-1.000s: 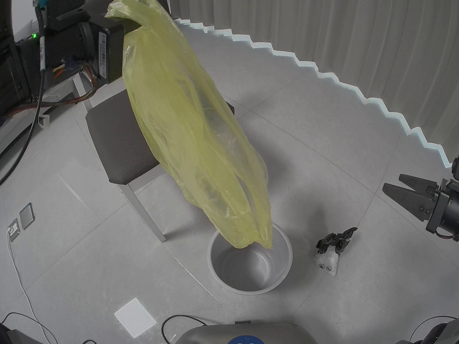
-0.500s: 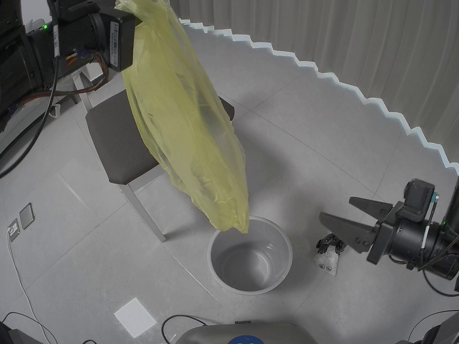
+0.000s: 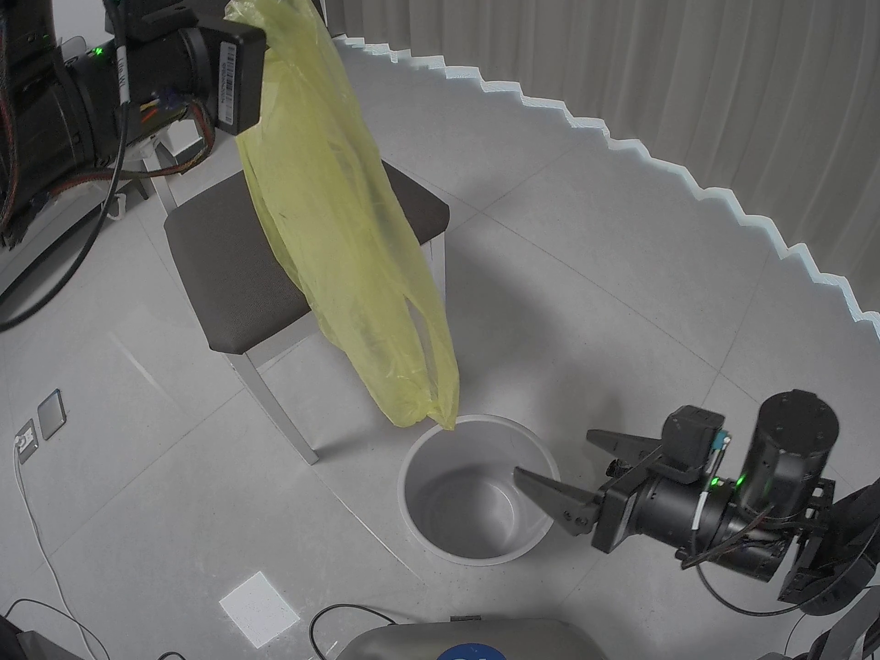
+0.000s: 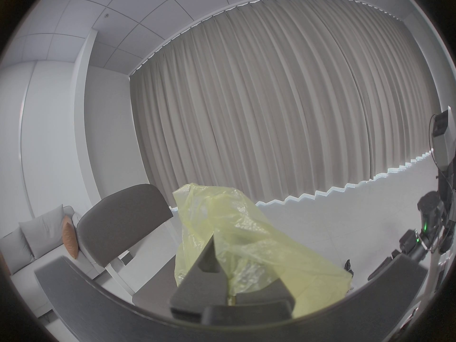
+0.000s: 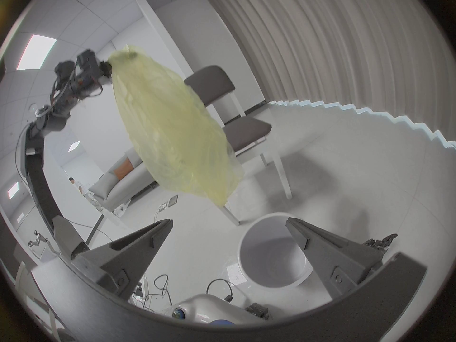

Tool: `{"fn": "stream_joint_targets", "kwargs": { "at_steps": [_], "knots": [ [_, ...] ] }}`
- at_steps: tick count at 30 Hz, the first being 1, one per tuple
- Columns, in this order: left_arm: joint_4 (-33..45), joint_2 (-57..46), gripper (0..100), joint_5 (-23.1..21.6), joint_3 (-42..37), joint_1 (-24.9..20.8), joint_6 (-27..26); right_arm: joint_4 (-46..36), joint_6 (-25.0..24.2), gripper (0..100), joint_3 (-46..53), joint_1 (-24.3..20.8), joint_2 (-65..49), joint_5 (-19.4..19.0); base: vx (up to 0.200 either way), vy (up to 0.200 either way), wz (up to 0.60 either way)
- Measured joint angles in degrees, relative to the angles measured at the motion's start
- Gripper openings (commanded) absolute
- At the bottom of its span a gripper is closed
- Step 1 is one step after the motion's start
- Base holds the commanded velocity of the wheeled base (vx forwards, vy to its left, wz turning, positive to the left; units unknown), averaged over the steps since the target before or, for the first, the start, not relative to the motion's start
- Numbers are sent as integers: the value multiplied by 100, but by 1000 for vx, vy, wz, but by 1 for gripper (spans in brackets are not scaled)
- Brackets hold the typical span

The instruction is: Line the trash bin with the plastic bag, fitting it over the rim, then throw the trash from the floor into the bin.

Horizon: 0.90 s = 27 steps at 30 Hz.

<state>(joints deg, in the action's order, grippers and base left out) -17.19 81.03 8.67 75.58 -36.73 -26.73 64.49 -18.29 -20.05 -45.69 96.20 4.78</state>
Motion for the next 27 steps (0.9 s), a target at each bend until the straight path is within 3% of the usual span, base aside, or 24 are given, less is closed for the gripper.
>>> {"fn": "stream_joint_targets", "kwargs": {
  "at_steps": [10,27],
  "knots": [
    [-2,108,0,-2,74,95,148,1128,23,100,-610,-254,1207,428,0,0,0],
    [-38,218,0,-44,101,167,178,1092,37,100,-1404,-224,1673,501,0,0,0]
  ]
}}
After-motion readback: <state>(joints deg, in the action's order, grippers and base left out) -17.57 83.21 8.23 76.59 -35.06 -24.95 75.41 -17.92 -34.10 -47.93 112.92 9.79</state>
